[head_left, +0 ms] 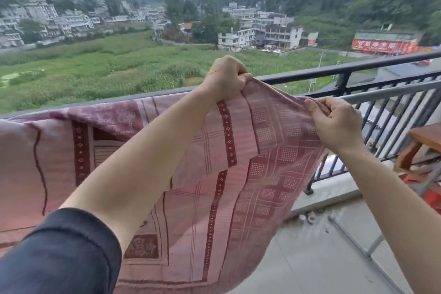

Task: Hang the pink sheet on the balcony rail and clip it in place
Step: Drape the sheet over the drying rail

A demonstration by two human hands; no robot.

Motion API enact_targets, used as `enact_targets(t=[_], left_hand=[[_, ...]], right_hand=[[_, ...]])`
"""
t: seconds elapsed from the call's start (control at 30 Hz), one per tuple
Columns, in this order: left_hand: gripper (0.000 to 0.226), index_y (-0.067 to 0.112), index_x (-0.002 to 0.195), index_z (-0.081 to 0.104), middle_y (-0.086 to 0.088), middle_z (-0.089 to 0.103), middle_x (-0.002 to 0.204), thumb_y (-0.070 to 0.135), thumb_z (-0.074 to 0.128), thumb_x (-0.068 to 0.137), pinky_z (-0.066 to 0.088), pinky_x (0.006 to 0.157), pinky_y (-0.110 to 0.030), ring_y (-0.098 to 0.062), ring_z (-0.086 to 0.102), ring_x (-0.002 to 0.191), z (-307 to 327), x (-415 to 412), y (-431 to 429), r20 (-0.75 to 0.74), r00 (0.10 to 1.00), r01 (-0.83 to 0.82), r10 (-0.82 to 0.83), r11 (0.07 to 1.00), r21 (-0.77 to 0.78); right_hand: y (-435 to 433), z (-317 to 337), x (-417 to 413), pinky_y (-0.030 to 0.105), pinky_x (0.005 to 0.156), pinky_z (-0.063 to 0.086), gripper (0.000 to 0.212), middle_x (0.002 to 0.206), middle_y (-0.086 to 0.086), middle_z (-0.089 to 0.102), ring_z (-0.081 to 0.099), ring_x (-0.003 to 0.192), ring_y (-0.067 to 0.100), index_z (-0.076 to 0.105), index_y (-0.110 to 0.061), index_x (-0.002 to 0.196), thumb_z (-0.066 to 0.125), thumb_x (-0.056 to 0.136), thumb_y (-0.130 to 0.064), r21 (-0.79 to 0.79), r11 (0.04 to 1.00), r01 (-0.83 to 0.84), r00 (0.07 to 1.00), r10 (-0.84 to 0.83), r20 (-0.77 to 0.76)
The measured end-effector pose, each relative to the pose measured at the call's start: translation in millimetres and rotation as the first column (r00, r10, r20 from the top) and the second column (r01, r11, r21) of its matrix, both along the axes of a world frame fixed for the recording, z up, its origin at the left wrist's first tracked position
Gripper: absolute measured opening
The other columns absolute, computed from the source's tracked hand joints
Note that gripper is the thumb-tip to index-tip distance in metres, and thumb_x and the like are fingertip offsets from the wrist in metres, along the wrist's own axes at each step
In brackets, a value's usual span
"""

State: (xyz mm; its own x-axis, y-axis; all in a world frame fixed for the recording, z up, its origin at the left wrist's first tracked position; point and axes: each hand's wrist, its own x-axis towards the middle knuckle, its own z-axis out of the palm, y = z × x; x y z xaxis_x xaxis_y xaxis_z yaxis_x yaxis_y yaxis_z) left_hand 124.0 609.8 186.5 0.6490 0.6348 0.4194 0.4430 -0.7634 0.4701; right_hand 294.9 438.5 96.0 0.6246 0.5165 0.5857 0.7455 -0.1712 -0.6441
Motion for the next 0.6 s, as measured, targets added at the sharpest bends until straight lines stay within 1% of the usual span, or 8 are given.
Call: enact_targets(t=[0.07, 0.17, 0.23, 0.33, 0.43, 0.47, 0.53, 0.6], left_hand=[[0.023, 0.008, 0.091, 0.078, -0.005, 0.074, 0.086, 0.023, 0.061, 0.096, 0.054, 0.075, -0.028, -0.019, 0.066, 0.080, -13.9, 0.3, -1.3, -0.046, 0.999, -0.021, 0.022, 0.999, 0.031], [0.023, 0.013, 0.092, 0.077, -0.004, 0.073, 0.086, 0.029, 0.061, 0.095, 0.050, 0.070, -0.027, -0.019, 0.066, 0.083, -34.4, -12.1, 2.6, -0.263, 0.961, -0.094, 0.081, 0.995, -0.038], [0.029, 0.012, 0.087, 0.077, -0.005, 0.073, 0.083, 0.035, 0.060, 0.094, 0.052, 0.068, -0.031, -0.020, 0.066, 0.082, -35.3, -26.5, 6.3, -0.338, 0.934, -0.138, 0.112, 0.989, -0.053], [0.046, 0.010, 0.067, 0.061, -0.003, 0.060, 0.065, 0.044, 0.050, 0.097, 0.048, 0.061, -0.035, -0.020, 0.057, 0.062, -32.7, -60.9, 0.4, -0.308, 0.929, -0.220, 0.203, 0.975, -0.022], [0.051, 0.019, 0.061, 0.044, 0.003, 0.051, 0.060, 0.051, 0.039, 0.100, 0.038, 0.056, -0.032, -0.017, 0.050, 0.057, -35.0, -106.1, -17.2, -0.230, 0.908, -0.351, 0.349, 0.936, 0.035], [0.051, 0.020, 0.061, 0.044, 0.004, 0.053, 0.064, 0.051, 0.037, 0.101, 0.039, 0.060, -0.033, -0.017, 0.053, 0.062, -38.5, -125.9, -21.4, -0.195, 0.889, -0.407, 0.414, 0.910, 0.076], [0.046, 0.023, 0.073, 0.058, 0.000, 0.064, 0.085, 0.049, 0.032, 0.102, 0.043, 0.079, -0.038, -0.022, 0.060, 0.085, -49.6, -178.7, -24.8, -0.107, 0.808, -0.553, 0.580, 0.808, 0.201], [0.047, 0.022, 0.112, 0.065, -0.006, 0.062, 0.124, 0.049, 0.027, 0.102, 0.035, 0.103, -0.044, -0.026, 0.053, 0.119, -63.8, -244.8, -27.5, -0.074, 0.651, -0.704, 0.756, 0.637, 0.316]], right_hand=[[4.9, -5.8, 0.0, 0.027, 0.069, 0.035, 0.030, 0.076, 0.001, 0.062, 0.061, 0.080, 0.026, 0.071, -0.010, 0.096, 0.061, 0.097, -0.038, -0.006, 1.000, 0.000, 1.000, 0.000, -0.015], [13.3, -13.5, -11.6, 0.029, 0.072, 0.036, 0.029, 0.083, 0.002, 0.060, 0.058, 0.082, 0.025, 0.059, -0.014, 0.107, 0.059, 0.097, -0.041, -0.027, 0.999, -0.029, 0.997, 0.027, -0.074], [18.7, -16.8, -23.1, 0.031, 0.074, 0.037, 0.030, 0.092, 0.003, 0.058, 0.056, 0.085, 0.025, 0.053, -0.016, 0.112, 0.056, 0.097, -0.041, -0.044, 0.999, -0.022, 0.999, 0.020, -0.050], [25.8, -12.8, -48.7, 0.042, 0.088, 0.041, 0.030, 0.106, 0.011, 0.052, 0.051, 0.097, 0.030, 0.053, -0.015, 0.122, 0.053, 0.096, -0.030, -0.050, 0.999, -0.004, 0.993, 0.010, 0.121], [38.9, -4.4, -79.9, 0.050, 0.094, 0.037, 0.037, 0.105, 0.021, 0.055, 0.051, 0.104, 0.039, 0.065, -0.011, 0.115, 0.043, 0.091, -0.028, -0.098, 0.994, -0.041, 0.965, 0.065, 0.256], [44.5, -2.8, -93.1, 0.051, 0.094, 0.039, 0.041, 0.106, 0.023, 0.057, 0.053, 0.103, 0.042, 0.068, -0.009, 0.111, 0.041, 0.091, -0.032, -0.138, 0.987, -0.082, 0.959, 0.116, 0.259], [58.1, -1.6, -125.5, 0.054, 0.094, 0.041, 0.051, 0.111, 0.025, 0.060, 0.056, 0.103, 0.046, 0.069, -0.010, 0.110, 0.036, 0.092, -0.044, -0.235, 0.958, -0.162, 0.936, 0.225, 0.271], [71.1, -2.5, -164.1, 0.055, 0.098, 0.039, 0.056, 0.114, 0.024, 0.061, 0.057, 0.104, 0.044, 0.068, -0.011, 0.113, 0.029, 0.095, -0.046, -0.307, 0.925, -0.224, 0.889, 0.323, 0.324]])
